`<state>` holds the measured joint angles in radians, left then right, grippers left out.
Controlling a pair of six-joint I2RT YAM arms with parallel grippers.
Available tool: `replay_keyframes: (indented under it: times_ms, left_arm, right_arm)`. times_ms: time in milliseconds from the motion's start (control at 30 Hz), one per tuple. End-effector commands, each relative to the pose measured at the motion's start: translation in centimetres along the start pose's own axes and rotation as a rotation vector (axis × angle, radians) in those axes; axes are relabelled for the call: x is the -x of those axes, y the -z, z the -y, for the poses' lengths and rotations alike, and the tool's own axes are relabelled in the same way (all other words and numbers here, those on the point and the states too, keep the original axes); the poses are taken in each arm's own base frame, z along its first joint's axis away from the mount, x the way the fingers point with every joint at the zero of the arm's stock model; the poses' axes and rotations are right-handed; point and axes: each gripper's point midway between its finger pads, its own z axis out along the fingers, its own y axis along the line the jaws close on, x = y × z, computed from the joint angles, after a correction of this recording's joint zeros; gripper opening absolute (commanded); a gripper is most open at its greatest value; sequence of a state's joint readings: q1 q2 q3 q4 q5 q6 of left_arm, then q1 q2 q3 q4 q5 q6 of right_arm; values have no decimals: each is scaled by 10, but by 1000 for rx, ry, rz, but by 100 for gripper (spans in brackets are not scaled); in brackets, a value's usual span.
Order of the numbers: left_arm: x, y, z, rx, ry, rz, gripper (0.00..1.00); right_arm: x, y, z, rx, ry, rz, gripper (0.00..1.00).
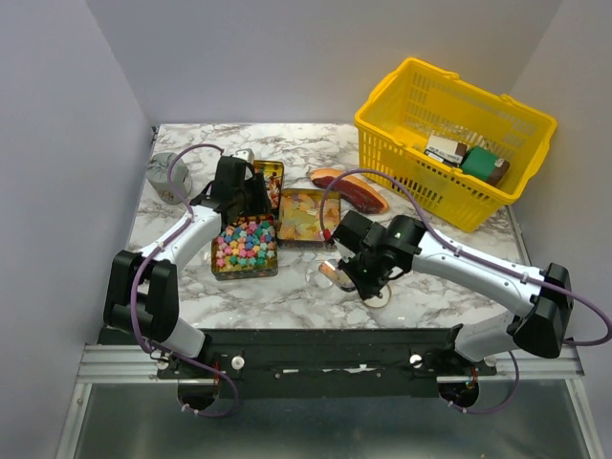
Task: Pack the candies
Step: Place the fake candies in the packing bottle.
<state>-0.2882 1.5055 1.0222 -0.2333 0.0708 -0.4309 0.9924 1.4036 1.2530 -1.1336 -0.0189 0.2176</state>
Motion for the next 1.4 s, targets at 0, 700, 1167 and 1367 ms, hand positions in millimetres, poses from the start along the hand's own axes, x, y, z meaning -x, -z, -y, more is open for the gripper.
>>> replay_keyframes:
  times_ms: [0, 700, 1167, 1367]
  left_arm:
    - [2, 1, 1, -5, 5, 13, 61]
    - [-3, -3, 4, -24, -4, -23, 61]
    - [-4, -3, 5, -26, -2, -29, 62]
    - [-3, -2, 7, -36, -3, -24, 68]
  right_arm:
    - [-20, 2, -4, 0, -24, -123, 1]
    - [-26, -2, -8, 9, 9, -298, 1]
    - [-33, 1, -13, 13, -30, -360, 1]
    - [-37, 4, -12, 5, -39, -379, 1]
